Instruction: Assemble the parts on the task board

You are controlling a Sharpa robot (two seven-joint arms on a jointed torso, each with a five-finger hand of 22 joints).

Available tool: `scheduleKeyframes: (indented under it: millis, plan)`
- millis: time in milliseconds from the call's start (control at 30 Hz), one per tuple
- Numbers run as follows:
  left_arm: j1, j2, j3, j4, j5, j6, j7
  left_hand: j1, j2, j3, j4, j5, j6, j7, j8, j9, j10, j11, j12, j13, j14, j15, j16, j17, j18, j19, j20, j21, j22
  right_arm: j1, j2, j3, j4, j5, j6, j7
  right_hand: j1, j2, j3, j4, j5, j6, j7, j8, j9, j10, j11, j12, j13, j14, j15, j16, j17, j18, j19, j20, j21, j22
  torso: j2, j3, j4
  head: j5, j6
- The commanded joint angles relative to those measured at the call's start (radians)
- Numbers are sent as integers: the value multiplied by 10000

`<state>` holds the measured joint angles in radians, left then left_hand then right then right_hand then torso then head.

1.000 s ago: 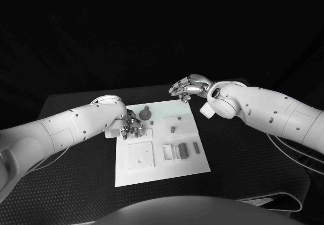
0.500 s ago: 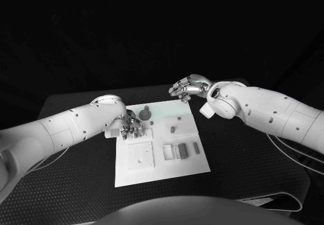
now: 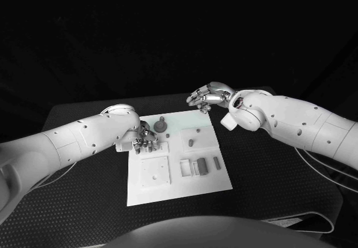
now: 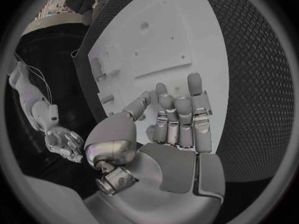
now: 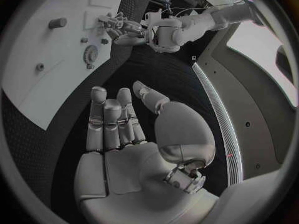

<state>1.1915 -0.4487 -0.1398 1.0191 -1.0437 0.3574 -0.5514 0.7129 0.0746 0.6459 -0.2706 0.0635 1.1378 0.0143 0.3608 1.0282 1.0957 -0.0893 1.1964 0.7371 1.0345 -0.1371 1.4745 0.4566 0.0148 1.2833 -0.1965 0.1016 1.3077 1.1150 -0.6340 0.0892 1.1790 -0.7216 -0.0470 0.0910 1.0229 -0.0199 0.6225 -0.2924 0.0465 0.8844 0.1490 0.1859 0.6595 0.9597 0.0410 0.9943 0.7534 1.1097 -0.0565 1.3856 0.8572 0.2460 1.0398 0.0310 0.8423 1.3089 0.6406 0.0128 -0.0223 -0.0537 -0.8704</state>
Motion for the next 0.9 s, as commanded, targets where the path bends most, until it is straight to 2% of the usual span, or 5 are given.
scheduleKeyframes:
  millis: [33,300,367,767,900]
  plan:
    - [-22,-15,-23,-17,-59,-58,-192,294,270,-182,265,-121,16,33,-59,17,7,8,-84,0,-21,-14,-56,-21,-148,16,38,-12,204,-7,7,2,3,-19,132,64,-113,-25,-17,32,37,0,53,-68,-16,-28,14,36,-12,6,-94,-44,-11,158,62,-30,-32,136,2,2,-1,0,-8]
    - [-22,-11,-23,-38,-5,19,-200,-568,-318,-637,757,-154,-21,45,-106,96,-21,21,-117,20,-61,1,-62,-9,-147,-15,22,-72,204,-8,7,2,0,-19,129,65,-112,-26,-16,31,36,-1,53,-69,-16,-29,14,37,-13,5,-95,-44,-12,158,62,-31,-32,137,0,-2,1,-9,-22]
    - [-22,-8,-23,-38,-5,54,-206,-783,-132,-1045,450,-128,-38,33,-128,143,-42,7,-117,44,-82,-11,-54,3,-148,-48,-11,-90,223,-8,7,2,6,-19,127,65,-112,-26,-16,31,36,-1,53,-69,-16,-29,14,37,-14,5,-95,-44,-12,158,61,-31,-33,137,0,-1,2,-8,-22]
    - [-21,-18,-22,-37,-4,-58,-191,-1224,-646,-1373,528,-154,-11,21,-169,185,-39,-3,-134,63,-86,-32,-59,9,-141,-19,-20,-123,201,-8,-1,2,9,-19,121,61,-115,-30,-16,31,36,-3,54,-70,-16,-30,14,38,-15,5,-94,-44,-13,158,61,-30,-33,137,1,-2,3,-3,-22]
    - [-21,-23,-20,-34,11,-146,-151,-1568,-704,-1703,531,-152,-7,7,-176,236,-37,-18,-128,86,-96,-45,-37,26,-145,-21,-54,-148,201,-8,0,2,4,-19,123,61,-115,-30,-16,31,36,-3,54,-70,-17,-30,14,38,-16,5,-94,-44,-13,158,61,-30,-33,137,1,-2,0,-2,-22]
